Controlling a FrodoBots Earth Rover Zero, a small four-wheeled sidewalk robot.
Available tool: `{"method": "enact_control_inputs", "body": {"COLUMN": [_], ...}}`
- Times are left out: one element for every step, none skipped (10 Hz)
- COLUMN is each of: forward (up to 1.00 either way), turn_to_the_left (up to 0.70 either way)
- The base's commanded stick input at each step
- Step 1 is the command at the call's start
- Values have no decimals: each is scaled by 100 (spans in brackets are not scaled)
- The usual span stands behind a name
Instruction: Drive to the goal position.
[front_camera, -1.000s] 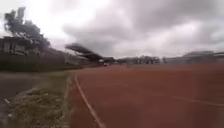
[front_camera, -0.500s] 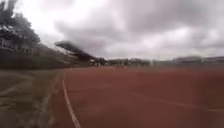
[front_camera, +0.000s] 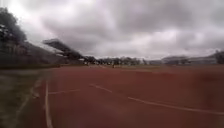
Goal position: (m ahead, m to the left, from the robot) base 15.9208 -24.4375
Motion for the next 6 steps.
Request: {"method": "enact_control_inputs", "body": {"forward": [70, 70, 70, 70, 70, 70], "turn_to_the_left": [-35, -35, -35, -35, -35, -35]}}
